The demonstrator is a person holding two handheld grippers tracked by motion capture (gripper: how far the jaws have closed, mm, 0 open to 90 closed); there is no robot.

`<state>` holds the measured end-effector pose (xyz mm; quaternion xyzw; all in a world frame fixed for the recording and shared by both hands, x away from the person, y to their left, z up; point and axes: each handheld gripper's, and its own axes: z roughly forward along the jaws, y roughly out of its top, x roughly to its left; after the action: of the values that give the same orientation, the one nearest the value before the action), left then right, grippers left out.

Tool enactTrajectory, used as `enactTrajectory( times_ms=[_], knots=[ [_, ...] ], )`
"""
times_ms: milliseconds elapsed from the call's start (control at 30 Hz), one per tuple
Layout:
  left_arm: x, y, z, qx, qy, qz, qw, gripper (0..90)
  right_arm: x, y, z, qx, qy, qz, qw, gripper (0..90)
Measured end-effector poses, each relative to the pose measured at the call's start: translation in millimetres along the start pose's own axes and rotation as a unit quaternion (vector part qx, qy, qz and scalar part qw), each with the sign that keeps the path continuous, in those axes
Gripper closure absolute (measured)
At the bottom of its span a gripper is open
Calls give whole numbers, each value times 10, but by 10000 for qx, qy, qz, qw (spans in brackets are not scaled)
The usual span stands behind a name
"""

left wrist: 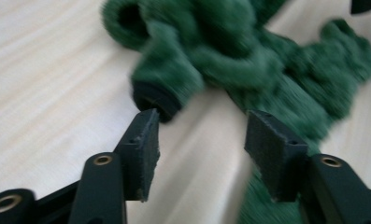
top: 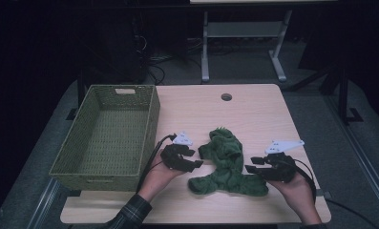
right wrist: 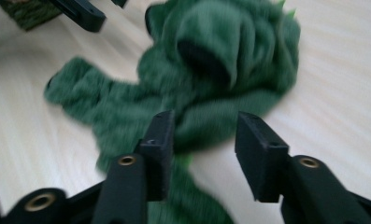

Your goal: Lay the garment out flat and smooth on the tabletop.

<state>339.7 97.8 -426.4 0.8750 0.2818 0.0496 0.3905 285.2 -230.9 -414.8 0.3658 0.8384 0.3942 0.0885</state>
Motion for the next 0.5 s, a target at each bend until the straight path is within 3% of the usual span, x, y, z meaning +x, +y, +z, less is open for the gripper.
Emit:
enactTrajectory(
  times_ms=[100,367,433,500],
  knots=[
    [80,37,70,-93,35,-116,9999,389,-7,125,68,-69,8,-58,10000,534],
    [203,60,303,34,-14,-38,10000,373,-19,303,276,-4,71,-84,9999,515],
    [214,54,364,58,-84,-45,9999,396,-13,316,323,32,35,-143,9999,557],
    [208,51,411,68,-112,-4,9999,482,-7,318,347,77,12,-139,9999,662]
  ],
)
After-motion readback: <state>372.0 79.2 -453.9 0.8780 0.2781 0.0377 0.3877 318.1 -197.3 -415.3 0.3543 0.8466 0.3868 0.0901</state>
